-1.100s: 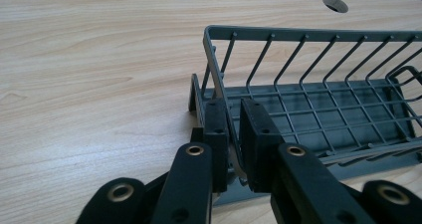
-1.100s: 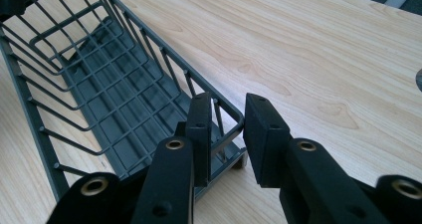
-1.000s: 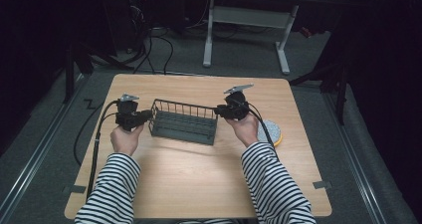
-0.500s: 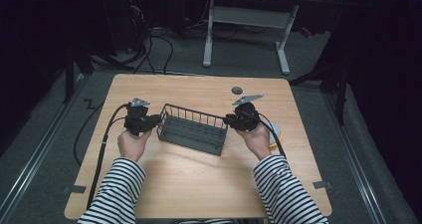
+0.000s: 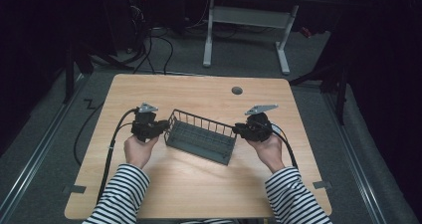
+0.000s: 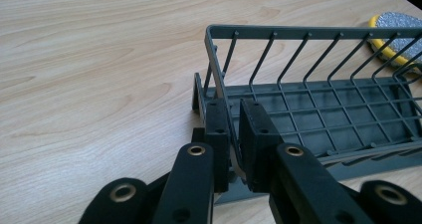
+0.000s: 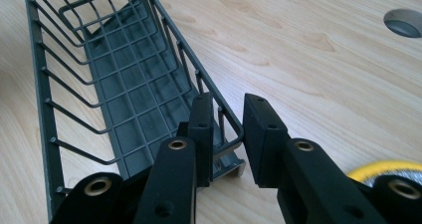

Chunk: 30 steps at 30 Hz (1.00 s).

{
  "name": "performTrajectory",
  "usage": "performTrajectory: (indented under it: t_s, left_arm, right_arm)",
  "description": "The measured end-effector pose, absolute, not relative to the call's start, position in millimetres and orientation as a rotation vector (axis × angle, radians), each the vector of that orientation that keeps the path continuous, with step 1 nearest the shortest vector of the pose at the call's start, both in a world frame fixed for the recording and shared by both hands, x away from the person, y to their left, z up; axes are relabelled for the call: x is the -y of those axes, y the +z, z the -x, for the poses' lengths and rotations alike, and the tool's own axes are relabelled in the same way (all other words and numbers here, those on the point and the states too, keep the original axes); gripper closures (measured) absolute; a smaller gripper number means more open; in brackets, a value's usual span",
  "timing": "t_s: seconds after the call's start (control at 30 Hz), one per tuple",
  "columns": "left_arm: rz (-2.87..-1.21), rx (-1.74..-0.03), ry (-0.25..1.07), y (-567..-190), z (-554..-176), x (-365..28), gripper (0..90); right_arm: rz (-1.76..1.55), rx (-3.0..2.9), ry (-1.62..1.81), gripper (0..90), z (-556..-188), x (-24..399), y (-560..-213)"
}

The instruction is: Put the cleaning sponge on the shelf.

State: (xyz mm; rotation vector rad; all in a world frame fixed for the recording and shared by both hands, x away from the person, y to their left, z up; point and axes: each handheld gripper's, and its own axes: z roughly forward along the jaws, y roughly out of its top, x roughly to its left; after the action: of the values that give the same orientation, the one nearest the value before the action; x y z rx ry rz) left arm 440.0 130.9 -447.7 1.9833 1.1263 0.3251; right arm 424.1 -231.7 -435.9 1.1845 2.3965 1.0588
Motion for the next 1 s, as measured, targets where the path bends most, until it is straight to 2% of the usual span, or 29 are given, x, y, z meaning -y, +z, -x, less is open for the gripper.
performTrajectory:
  t_s: [0.3, 0.43, 0.53, 0.67, 0.8, 1.0]
  left_arm:
    - [-1.998, -1.098, 0.323, -447.5, -432.8, -126.7, 82.5]
    - [-1.995, -1.097, 0.330, -448.0, -432.6, -126.4, 82.4]
    - [-1.994, -1.095, 0.333, -447.8, -432.3, -127.2, 81.0]
    - [-1.956, -1.112, 0.343, -446.0, -432.3, -133.2, 62.0]
    - [-1.912, -1.123, 0.354, -444.5, -427.3, -141.0, 47.2]
    - [-1.879, -1.094, 0.384, -437.7, -417.0, -151.8, 39.7]
  right_arm:
    - [-1.199, -2.395, 1.088, 74.2, -413.1, 240.0, -437.0]
    - [-1.205, -2.386, 1.077, 69.7, -412.5, 239.5, -437.3]
    - [-1.224, -2.377, 1.087, 62.0, -411.5, 239.4, -436.4]
    - [-1.239, -2.329, 1.122, 52.8, -408.5, 242.6, -429.7]
    - [-1.267, -2.273, 1.163, 49.6, -407.1, 252.2, -424.2]
    - [-1.284, -2.196, 1.185, 48.1, -401.5, 266.3, -415.9]
